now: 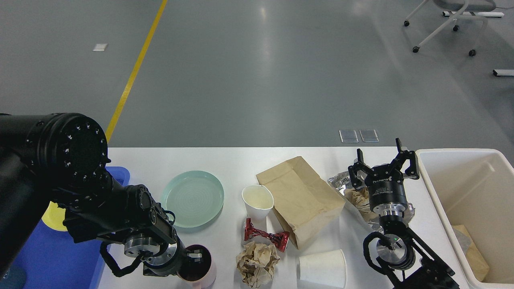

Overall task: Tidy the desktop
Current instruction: 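Grasp the pink mug with the left gripper and lift it, then carry the pink mug onto the blue tray and release it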

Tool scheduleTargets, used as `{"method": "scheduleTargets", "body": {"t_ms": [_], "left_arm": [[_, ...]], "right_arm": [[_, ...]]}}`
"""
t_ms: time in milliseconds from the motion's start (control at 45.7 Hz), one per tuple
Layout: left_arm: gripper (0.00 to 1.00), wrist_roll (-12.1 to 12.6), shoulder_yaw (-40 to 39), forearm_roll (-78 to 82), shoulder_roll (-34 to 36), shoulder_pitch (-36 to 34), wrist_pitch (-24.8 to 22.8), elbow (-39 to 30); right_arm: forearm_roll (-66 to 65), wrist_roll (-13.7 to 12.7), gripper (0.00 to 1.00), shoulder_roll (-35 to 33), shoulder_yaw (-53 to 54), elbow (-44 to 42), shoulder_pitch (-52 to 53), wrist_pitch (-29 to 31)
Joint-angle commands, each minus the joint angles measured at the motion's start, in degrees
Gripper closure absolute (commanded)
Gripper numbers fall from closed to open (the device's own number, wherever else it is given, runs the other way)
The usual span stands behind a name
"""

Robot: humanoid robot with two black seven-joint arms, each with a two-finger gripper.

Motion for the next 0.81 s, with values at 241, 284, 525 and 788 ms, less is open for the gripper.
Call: {"method": "scheduleTargets", "body": {"t_ms": [241,284,525,788], "left_arm": [[1.00,0.2,2.2,0.3,7.4,-15.7,-15.6,-5.5],[1.00,0.2,3.3,0.4,8.5,-18.4,-18.1,-6.2],[1.00,0.3,9.4,2.7,14.4,-36.7,-36.4,-9.3],[1.00,0.1,14.6,10.1,19.6,-53.8,-48.9,-10.0]], "right_arm": [[0.0,0.0,0.00,0.0,0.0,0.0,0.0,0.0],[0.0,0.0,0.00,0.0,0.0,0.0,0.0,0.1],[0.0,0.0,0.00,0.0,-0.1,0.0,0.0,0.0],[0.0,0.0,0.00,0.0,0.0,0.0,0.0,0.0]]}}
